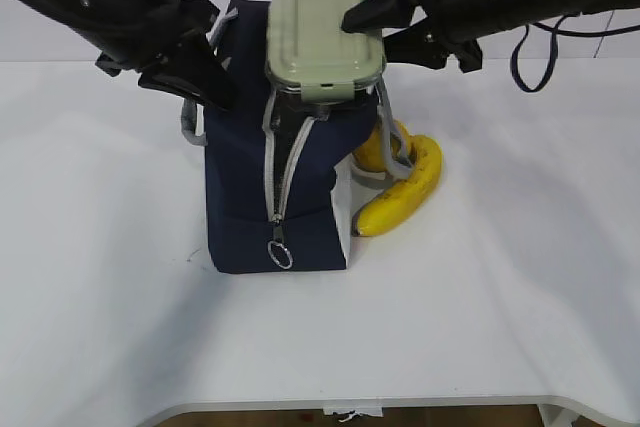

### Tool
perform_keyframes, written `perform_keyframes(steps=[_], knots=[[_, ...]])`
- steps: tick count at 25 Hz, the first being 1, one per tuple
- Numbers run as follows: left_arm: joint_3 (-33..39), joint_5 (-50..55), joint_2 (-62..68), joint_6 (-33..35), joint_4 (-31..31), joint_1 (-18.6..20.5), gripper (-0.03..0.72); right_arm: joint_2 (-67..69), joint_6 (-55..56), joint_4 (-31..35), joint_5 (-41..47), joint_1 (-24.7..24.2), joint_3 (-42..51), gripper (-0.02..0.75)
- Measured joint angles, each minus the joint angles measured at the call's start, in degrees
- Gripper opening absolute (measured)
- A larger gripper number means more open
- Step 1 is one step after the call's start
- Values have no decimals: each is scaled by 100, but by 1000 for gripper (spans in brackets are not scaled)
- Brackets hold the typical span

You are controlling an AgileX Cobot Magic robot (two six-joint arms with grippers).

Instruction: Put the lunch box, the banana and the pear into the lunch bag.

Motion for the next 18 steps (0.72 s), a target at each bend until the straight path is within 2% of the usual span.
perform_keyframes(steps=[2,5,11,18], knots=[[0,0,0,0,0,0,8,0,0,-323,-154,-108,0,372],[0,12,0,0,-25,0,8,0,0,-421,-249,-151,0,372],[0,12,0,0,-224,0,8,122,0,-421,-290,283,0,372],[0,12,0,0,-583,0,8,429,-144,-513,-392,337,0,372]])
